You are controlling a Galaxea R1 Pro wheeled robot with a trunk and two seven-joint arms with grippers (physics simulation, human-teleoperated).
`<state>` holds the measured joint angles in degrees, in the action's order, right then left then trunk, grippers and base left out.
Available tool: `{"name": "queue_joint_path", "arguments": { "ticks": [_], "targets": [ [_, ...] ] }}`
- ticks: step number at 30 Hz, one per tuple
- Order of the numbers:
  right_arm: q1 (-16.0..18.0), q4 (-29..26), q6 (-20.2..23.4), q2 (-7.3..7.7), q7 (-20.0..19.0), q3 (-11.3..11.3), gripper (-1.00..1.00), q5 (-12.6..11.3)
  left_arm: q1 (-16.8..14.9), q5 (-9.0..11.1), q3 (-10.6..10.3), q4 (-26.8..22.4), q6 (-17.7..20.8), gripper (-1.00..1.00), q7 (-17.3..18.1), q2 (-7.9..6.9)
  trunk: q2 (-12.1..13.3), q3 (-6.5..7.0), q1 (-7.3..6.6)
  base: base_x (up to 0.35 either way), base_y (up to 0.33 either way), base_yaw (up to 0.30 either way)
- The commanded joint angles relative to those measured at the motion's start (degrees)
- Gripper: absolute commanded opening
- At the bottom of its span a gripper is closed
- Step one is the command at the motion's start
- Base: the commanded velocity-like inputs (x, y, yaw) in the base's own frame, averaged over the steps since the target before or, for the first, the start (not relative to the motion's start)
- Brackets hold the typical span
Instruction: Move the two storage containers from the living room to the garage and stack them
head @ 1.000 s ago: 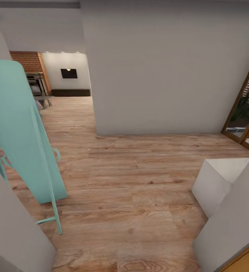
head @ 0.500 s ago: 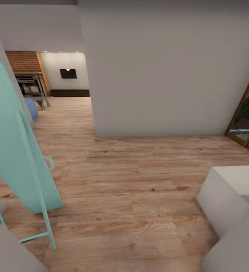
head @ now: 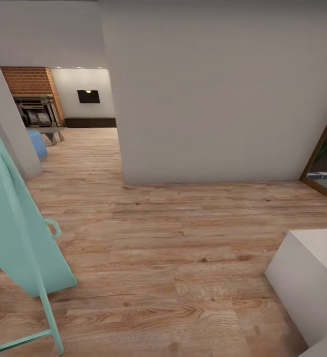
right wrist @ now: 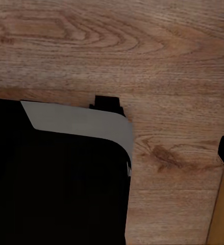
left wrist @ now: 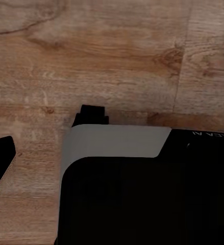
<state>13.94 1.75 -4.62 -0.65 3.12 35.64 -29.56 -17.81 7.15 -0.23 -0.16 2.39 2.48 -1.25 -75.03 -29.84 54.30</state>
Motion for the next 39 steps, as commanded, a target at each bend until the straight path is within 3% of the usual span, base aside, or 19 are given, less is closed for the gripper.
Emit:
{"name": "queue_joint_path", "arguments": {
  "ticks": [1,39],
  "targets": [
    [0.05,0.18,-0.31,-0.06,0.04,0.48,1.00,-0.50,-0.03,0.60,-0.04,-0.02,0.25,1.00,0.24,-0.02,-0.02,-0.05,0.03,0.320,0.000,0.000],
    [0.07,0.18,-0.31,-0.05,0.04,0.48,1.00,-0.58,-0.03,0.61,-0.11,-0.02,0.25,1.00,0.24,-0.02,-0.02,-0.05,0.03,0.320,0.000,0.000]
  ]
}}
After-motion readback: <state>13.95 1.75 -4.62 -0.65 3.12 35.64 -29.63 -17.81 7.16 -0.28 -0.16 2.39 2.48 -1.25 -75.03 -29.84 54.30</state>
